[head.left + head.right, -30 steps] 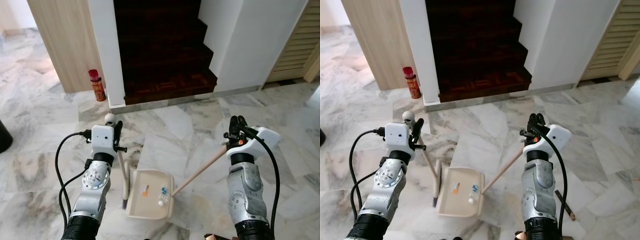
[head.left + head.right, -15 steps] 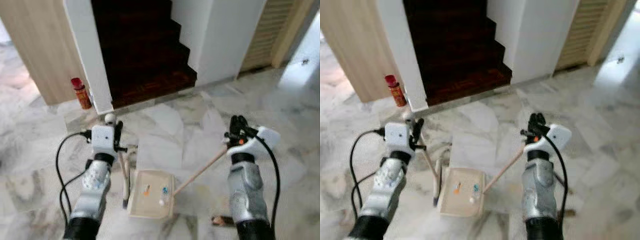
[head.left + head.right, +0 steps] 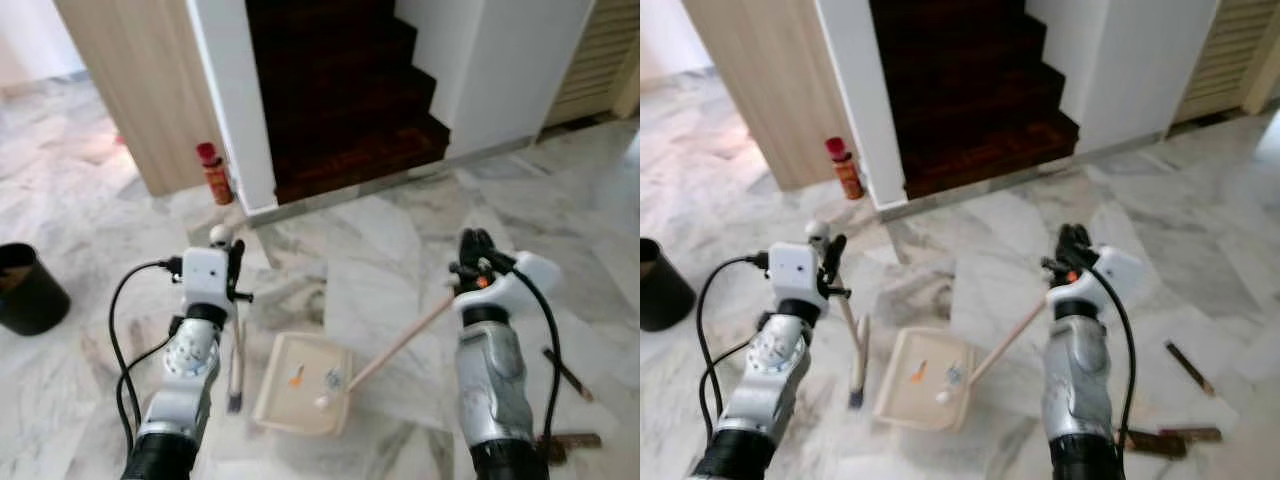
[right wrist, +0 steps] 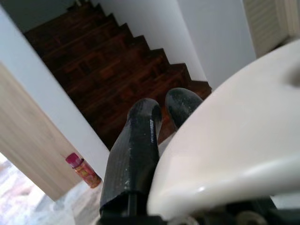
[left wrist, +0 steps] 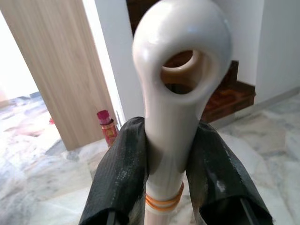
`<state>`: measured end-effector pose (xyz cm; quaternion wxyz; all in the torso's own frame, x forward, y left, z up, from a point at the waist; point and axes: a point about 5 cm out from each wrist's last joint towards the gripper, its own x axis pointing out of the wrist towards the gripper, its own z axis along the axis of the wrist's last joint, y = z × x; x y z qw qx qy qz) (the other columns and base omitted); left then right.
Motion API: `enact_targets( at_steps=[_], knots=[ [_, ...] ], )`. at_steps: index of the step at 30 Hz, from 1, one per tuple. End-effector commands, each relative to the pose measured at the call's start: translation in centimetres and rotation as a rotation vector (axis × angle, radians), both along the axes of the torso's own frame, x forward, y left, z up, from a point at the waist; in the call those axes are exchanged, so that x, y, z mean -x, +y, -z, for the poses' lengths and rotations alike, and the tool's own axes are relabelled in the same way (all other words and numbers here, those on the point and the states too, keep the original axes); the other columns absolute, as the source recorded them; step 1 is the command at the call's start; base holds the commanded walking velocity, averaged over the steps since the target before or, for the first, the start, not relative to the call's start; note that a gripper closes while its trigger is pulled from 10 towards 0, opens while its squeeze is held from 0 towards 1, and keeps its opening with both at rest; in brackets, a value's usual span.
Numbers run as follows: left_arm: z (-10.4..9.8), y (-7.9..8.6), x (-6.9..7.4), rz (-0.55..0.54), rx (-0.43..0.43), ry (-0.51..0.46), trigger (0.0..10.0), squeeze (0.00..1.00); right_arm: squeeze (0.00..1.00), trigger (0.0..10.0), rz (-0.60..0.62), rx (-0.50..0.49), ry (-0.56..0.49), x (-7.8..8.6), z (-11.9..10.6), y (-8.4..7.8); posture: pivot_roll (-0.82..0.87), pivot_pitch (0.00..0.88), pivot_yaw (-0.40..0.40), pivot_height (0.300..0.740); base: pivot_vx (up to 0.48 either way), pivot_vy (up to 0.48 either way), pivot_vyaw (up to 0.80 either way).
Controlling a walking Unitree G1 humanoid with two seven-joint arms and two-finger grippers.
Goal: Sweep floor
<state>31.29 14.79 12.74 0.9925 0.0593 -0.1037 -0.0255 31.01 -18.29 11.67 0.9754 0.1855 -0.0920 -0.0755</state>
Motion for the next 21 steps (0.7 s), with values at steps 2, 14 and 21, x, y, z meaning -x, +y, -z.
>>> enact_targets(
  at_steps=[2,14,21],
  knots=[
    [-1.08,-0.11,-0.09,0.013,0.018,-0.043,10.0,0.0,0.0,10.0,-0.018,0.011,-0.068,-0.39,-1.53,0.73,0.02,0.0,0.008,0.74,0.0,0.326,0.62],
    [-1.14,-0.05,-0.12,0.008,0.011,-0.044,10.0,0.0,0.0,10.0,-0.045,0.005,-0.071,-0.53,-1.49,1.31,0.03,0.0,0.009,0.74,0.0,0.325,0.79],
    [-1.2,0.02,-0.15,0.008,0.013,-0.043,10.0,0.0,0.0,10.0,-0.057,-0.004,-0.069,-0.55,-1.4,1.59,0.03,0.0,0.009,0.74,0.0,0.324,0.67]
  ],
)
